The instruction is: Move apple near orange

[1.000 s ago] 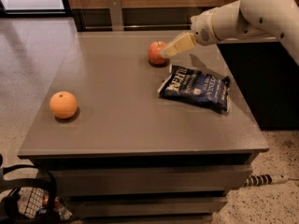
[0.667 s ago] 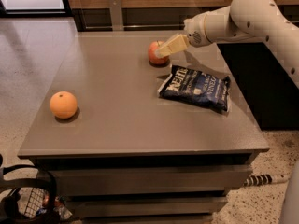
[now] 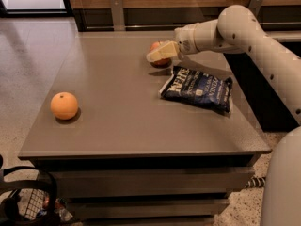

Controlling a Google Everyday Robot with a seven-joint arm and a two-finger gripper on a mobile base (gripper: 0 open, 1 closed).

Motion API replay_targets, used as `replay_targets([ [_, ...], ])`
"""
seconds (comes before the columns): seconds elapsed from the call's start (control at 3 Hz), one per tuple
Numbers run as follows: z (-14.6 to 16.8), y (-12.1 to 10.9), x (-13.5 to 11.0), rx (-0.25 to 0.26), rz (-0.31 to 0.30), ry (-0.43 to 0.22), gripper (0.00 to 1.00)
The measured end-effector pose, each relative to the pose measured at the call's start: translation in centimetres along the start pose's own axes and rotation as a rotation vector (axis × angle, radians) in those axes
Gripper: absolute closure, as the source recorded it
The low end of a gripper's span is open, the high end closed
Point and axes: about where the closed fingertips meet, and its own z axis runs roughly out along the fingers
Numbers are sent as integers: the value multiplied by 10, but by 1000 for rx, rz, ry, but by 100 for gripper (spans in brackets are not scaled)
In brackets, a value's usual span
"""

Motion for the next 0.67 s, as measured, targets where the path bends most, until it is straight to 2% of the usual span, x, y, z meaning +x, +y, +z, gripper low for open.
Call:
replay_targets([
  [0.33, 14, 7, 14, -15, 48, -24, 0],
  [0.67, 19, 10, 21, -22, 67, -31, 0],
])
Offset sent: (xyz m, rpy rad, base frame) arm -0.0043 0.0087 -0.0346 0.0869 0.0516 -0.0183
